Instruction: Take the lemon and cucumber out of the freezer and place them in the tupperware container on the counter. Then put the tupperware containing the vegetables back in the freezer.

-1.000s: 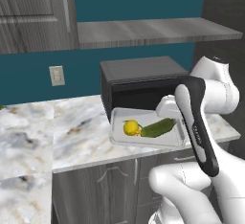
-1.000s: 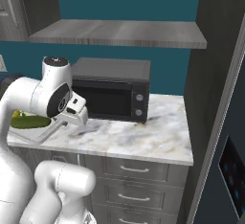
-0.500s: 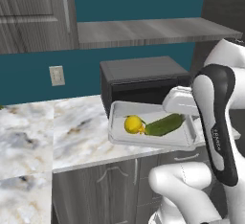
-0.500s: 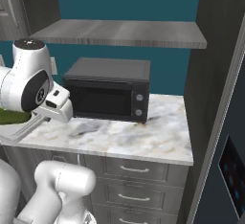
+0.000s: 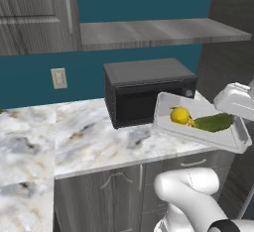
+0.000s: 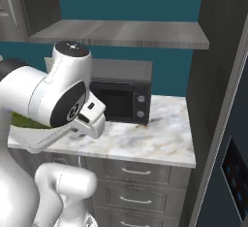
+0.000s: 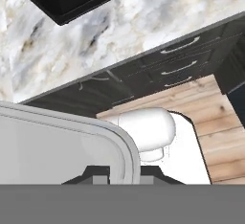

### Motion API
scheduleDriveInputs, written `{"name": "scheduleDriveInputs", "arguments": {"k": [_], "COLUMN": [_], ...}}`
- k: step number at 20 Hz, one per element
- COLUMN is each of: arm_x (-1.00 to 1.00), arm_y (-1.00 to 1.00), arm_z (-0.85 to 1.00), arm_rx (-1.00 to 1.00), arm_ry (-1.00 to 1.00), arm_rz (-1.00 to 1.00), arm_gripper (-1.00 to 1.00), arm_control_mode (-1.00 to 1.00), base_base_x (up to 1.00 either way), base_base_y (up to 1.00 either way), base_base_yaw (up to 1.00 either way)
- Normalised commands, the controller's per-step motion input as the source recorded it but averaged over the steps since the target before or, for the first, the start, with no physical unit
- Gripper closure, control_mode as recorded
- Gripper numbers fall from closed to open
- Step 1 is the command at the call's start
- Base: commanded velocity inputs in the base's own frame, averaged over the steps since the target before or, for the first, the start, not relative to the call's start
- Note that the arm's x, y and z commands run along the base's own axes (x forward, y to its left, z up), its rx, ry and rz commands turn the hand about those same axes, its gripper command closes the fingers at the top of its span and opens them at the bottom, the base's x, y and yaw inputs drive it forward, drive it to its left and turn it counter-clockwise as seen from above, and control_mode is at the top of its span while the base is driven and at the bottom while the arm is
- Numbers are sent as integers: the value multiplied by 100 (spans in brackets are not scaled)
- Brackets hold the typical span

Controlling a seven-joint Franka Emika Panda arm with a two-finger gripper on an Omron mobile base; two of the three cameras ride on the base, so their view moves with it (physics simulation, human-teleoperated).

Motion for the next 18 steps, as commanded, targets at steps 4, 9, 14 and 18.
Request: {"name": "scheduleDriveInputs", "arguments": {"k": [4, 9, 14, 18], "arm_x": [-96, -73, -1, 15], "arm_y": [-44, -23, -6, 0], "arm_z": [0, 0, 0, 0], "arm_rx": [5, 0, 0, 0], "arm_ry": [-2, -3, 1, 4], "arm_rz": [-6, -4, -16, -26], "arm_gripper": [100, 100, 100, 100], "arm_control_mode": [-100, -100, -100, -100], "base_base_x": [0, 0, 0, 0], "base_base_y": [0, 0, 0, 0], "base_base_yaw": [0, 0, 0, 0]}}
